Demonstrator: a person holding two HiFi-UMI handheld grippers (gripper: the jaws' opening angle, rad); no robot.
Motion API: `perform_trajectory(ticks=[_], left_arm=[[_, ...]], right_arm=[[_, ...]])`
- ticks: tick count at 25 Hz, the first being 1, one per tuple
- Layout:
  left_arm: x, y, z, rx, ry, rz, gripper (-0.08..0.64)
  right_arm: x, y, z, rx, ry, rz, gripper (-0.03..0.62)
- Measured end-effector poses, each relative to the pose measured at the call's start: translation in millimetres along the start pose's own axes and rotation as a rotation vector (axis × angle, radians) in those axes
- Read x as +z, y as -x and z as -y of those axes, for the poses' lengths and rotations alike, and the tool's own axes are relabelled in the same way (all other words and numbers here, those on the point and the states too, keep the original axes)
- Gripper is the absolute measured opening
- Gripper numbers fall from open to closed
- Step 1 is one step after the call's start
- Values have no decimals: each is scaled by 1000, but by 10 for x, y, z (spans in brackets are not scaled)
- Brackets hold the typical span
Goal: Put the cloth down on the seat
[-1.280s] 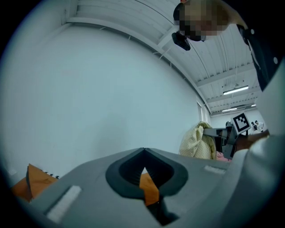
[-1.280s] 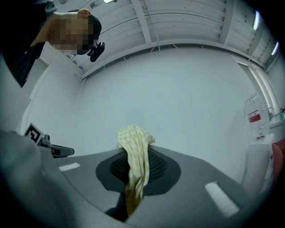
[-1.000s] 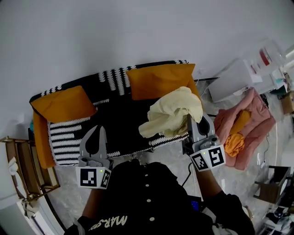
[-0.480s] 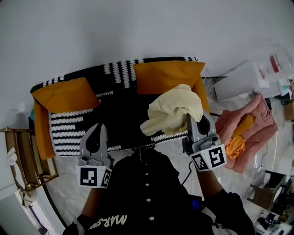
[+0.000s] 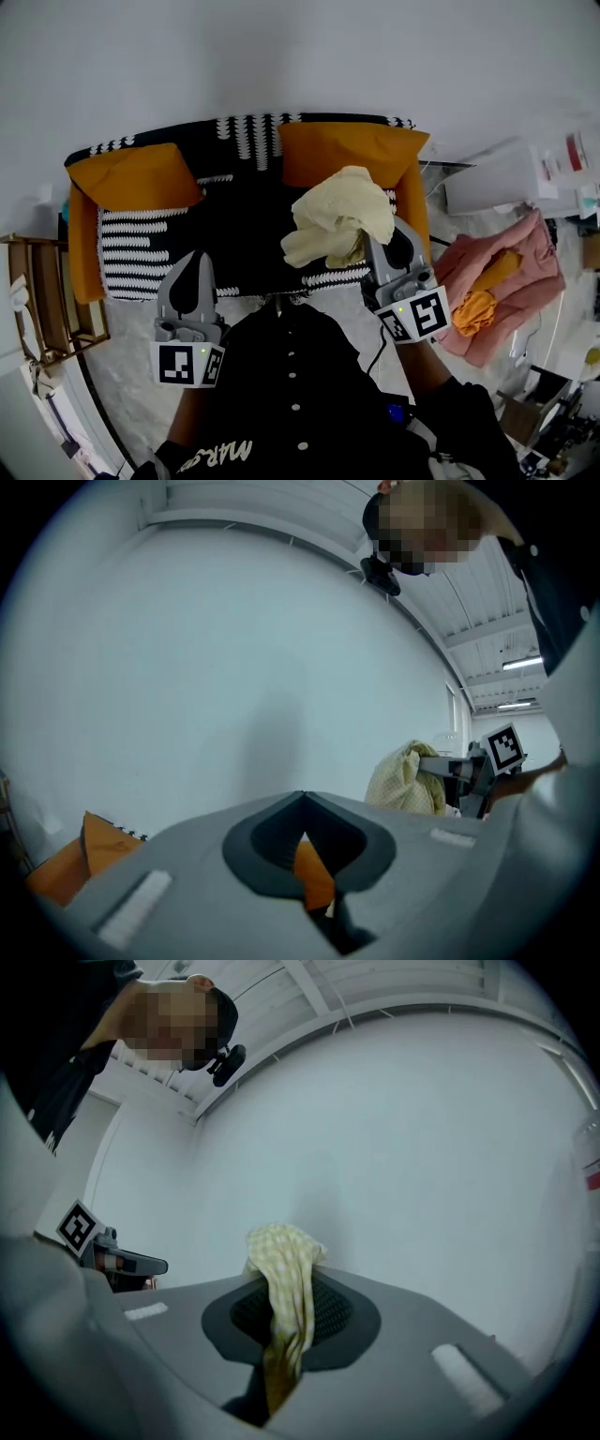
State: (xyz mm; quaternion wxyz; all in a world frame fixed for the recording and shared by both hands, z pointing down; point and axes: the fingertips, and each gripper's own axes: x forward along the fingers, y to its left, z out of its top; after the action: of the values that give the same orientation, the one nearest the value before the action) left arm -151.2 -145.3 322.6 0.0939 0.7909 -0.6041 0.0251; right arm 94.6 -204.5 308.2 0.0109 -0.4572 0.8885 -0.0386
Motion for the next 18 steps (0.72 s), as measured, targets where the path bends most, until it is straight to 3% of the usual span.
perform_trajectory(ticks=[7, 13, 18], left_arm=[[-230, 80, 63, 53, -2, -80, 0], [-446, 120, 153, 82, 10, -142, 0], [-611, 149, 307, 73, 51, -177, 0]], right_arm=[[-388, -192, 85, 60, -14, -51, 49], [-1056, -366, 108, 92, -29, -142, 49], [-1611, -508, 69, 125, 48, -215, 49]])
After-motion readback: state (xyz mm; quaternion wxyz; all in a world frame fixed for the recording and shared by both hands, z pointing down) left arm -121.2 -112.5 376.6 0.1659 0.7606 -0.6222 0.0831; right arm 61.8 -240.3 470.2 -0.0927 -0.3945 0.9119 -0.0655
